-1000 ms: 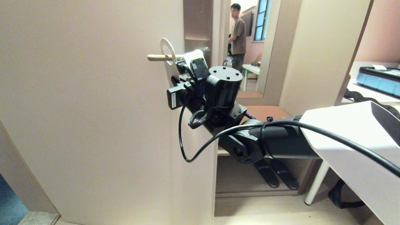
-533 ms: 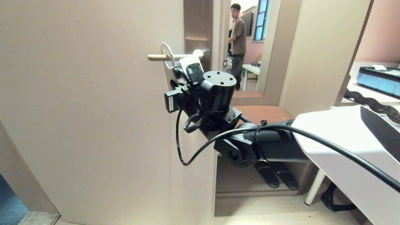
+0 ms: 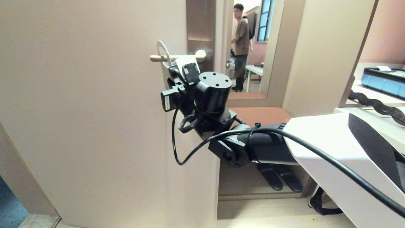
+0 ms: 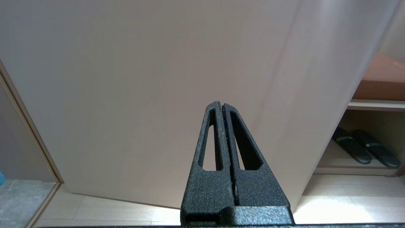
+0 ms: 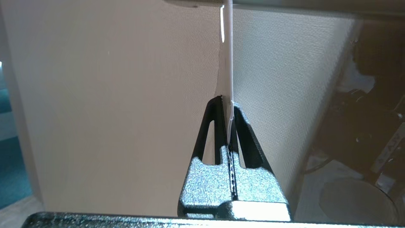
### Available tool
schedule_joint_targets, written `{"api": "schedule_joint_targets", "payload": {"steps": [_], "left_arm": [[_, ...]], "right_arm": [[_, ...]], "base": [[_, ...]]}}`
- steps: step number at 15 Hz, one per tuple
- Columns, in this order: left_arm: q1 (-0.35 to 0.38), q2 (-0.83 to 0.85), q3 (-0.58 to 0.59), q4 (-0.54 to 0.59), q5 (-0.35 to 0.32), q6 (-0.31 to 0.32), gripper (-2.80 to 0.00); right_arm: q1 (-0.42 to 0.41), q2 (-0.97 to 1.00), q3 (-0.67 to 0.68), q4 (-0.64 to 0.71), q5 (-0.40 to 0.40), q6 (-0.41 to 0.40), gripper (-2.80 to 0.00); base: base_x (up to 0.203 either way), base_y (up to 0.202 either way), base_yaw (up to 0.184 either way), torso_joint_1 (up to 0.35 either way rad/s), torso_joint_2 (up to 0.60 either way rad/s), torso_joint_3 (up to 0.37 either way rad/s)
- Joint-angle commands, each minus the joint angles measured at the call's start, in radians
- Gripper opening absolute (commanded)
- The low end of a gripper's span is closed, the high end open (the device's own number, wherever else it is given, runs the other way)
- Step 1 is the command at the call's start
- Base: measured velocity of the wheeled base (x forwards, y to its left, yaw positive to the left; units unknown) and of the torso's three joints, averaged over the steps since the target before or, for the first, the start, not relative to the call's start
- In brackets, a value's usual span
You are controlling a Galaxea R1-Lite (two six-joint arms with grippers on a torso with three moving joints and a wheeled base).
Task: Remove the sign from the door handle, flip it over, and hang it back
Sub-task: Take down the sign
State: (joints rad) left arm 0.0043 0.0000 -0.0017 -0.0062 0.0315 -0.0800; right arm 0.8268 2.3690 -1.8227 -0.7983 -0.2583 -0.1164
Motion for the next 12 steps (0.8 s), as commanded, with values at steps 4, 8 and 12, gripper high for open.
{"api": "schedule_joint_targets", "payload": {"steps": [4, 8, 12], "left_arm": [[0.000, 0.000, 0.000, 0.000, 0.001, -0.001, -2.80], [0.000, 0.000, 0.000, 0.000, 0.001, -0.001, -2.80], [0.000, 0.000, 0.000, 0.000, 0.001, -0.001, -2.80]], "right_arm": [[0.000, 0.049, -0.057, 0.002, -0.004, -0.002, -2.80], [-0.001, 0.076, -0.105, 0.011, -0.004, -0.002, -2.80], [-0.001, 0.098, -0.145, 0.018, -0.033, -0.003, -2.80]], "base": [[0.000, 0.000, 0.000, 0.000, 0.00, 0.000], [0.000, 0.000, 0.000, 0.000, 0.00, 0.000], [0.000, 0.000, 0.000, 0.000, 0.00, 0.000]]}}
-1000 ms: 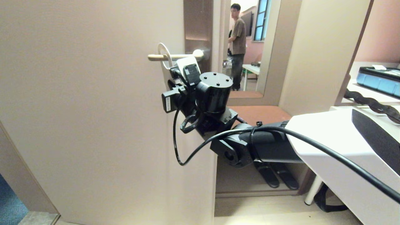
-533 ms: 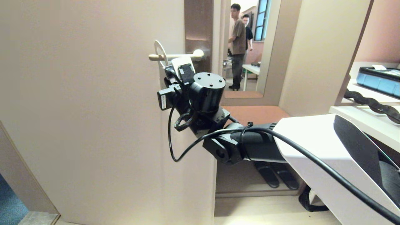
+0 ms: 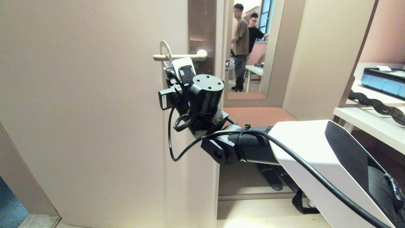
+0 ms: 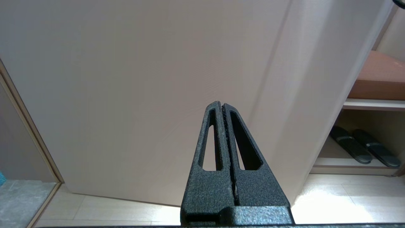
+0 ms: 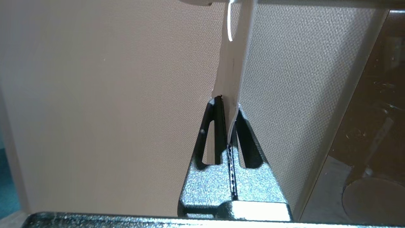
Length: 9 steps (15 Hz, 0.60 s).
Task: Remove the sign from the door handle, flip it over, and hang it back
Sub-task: Take down the sign
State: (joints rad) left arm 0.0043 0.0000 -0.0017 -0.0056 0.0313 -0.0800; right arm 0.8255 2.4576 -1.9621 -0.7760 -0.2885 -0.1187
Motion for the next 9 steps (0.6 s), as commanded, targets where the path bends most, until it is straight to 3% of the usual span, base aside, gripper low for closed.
{"api": "schedule_joint_targets", "payload": {"steps": [1, 9], "left_arm": [[0.000, 0.000, 0.000, -0.002, 0.001, -0.001, -2.80], [0.000, 0.000, 0.000, -0.001, 0.001, -0.001, -2.80]], "right_arm": [[0.000, 0.009, -0.006, -0.005, -0.003, -0.001, -2.80], [0.008, 0.015, -0.006, -0.005, 0.005, -0.022, -2.80]], "base": [[0.000, 0.000, 0.000, 0.000, 0.00, 0.000], [0.000, 0.000, 0.000, 0.000, 0.00, 0.000]]}}
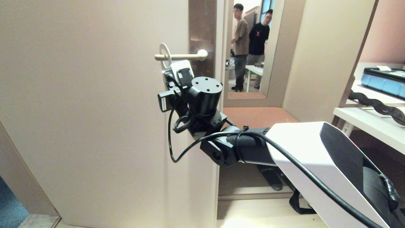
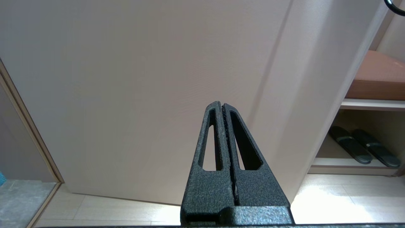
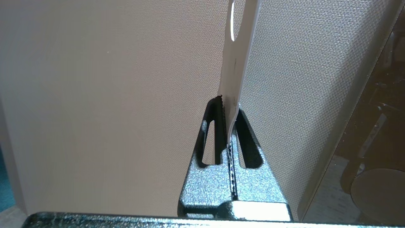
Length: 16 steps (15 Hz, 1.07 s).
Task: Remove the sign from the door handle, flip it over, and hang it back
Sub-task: Take down the sign
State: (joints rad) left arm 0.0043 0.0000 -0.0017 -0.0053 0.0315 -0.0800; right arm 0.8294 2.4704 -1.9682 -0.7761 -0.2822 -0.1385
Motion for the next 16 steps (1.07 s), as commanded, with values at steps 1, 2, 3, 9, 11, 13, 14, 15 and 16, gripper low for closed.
{"api": "schedule_joint_targets", "payload": {"steps": [1, 2, 3, 9, 11, 13, 14, 15, 16], "left_arm": [[0.000, 0.000, 0.000, -0.001, 0.001, -0.001, -2.80], [0.000, 0.000, 0.000, -0.002, 0.001, -0.001, -2.80], [0.000, 0.000, 0.000, -0.001, 0.001, -0.001, -2.80], [0.000, 0.000, 0.000, -0.001, 0.001, -0.001, -2.80], [0.000, 0.000, 0.000, -0.001, 0.001, -0.001, -2.80], [0.000, 0.000, 0.000, -0.001, 0.001, 0.000, -2.80], [0.000, 0.000, 0.000, -0.001, 0.001, -0.001, -2.80], [0.000, 0.000, 0.000, -0.001, 0.001, -0.001, -2.80], [0.000, 0.000, 0.000, -0.001, 0.001, -0.001, -2.80]], "right_arm": [[0.005, 0.002, 0.000, -0.005, 0.000, -0.003, -2.80], [0.006, 0.004, 0.000, -0.005, 0.003, -0.003, -2.80], [0.007, 0.004, 0.000, -0.005, 0.005, -0.004, -2.80], [0.007, 0.007, -0.001, -0.003, 0.069, -0.016, -2.80], [0.005, 0.007, -0.001, 0.004, 0.077, -0.023, -2.80], [0.001, 0.004, -0.001, 0.019, 0.084, -0.032, -2.80], [-0.002, 0.002, -0.003, 0.024, 0.084, -0.040, -2.80], [-0.007, 0.001, -0.003, 0.024, 0.086, -0.042, -2.80], [-0.008, -0.002, -0.003, 0.029, 0.093, -0.044, -2.80]], "base": [[0.000, 0.000, 0.000, 0.000, 0.00, 0.000], [0.000, 0.000, 0.000, 0.000, 0.00, 0.000], [0.000, 0.000, 0.000, 0.000, 0.00, 0.000], [0.000, 0.000, 0.000, 0.000, 0.00, 0.000], [0.000, 0.000, 0.000, 0.000, 0.00, 0.000], [0.000, 0.000, 0.000, 0.000, 0.00, 0.000], [0.000, 0.000, 0.000, 0.000, 0.00, 0.000], [0.000, 0.000, 0.000, 0.000, 0.00, 0.000], [0.000, 0.000, 0.000, 0.000, 0.00, 0.000]]}}
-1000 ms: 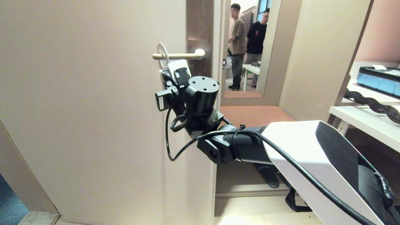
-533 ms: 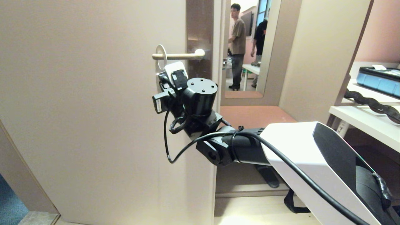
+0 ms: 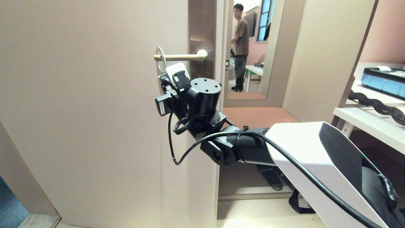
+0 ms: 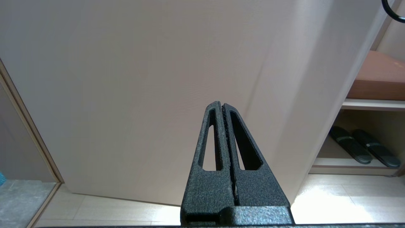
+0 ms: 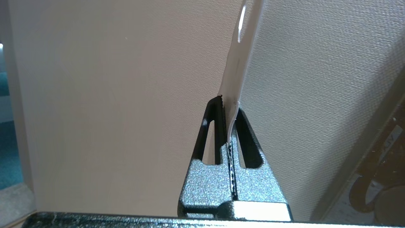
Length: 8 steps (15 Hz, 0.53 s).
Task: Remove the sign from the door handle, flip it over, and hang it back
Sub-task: Take down the sign
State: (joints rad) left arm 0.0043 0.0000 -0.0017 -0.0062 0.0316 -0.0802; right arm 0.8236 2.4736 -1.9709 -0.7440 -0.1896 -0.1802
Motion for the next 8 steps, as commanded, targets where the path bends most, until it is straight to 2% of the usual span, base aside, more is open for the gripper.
{"api": "schedule_joint_targets", "payload": {"steps": [1, 4, 8], "left_arm": [[0.000, 0.000, 0.000, 0.000, 0.001, -0.001, -2.80], [0.000, 0.000, 0.000, 0.000, 0.001, -0.001, -2.80], [0.000, 0.000, 0.000, 0.000, 0.001, -0.001, -2.80]], "right_arm": [[-0.008, -0.011, 0.000, 0.010, 0.010, -0.002, -2.80], [-0.022, -0.018, -0.002, 0.031, 0.042, -0.008, -2.80], [-0.032, -0.024, -0.002, 0.050, 0.045, -0.023, -2.80]], "base": [[0.000, 0.000, 0.000, 0.000, 0.00, 0.000], [0.000, 0.000, 0.000, 0.000, 0.00, 0.000], [0.000, 0.000, 0.000, 0.000, 0.00, 0.000]]}}
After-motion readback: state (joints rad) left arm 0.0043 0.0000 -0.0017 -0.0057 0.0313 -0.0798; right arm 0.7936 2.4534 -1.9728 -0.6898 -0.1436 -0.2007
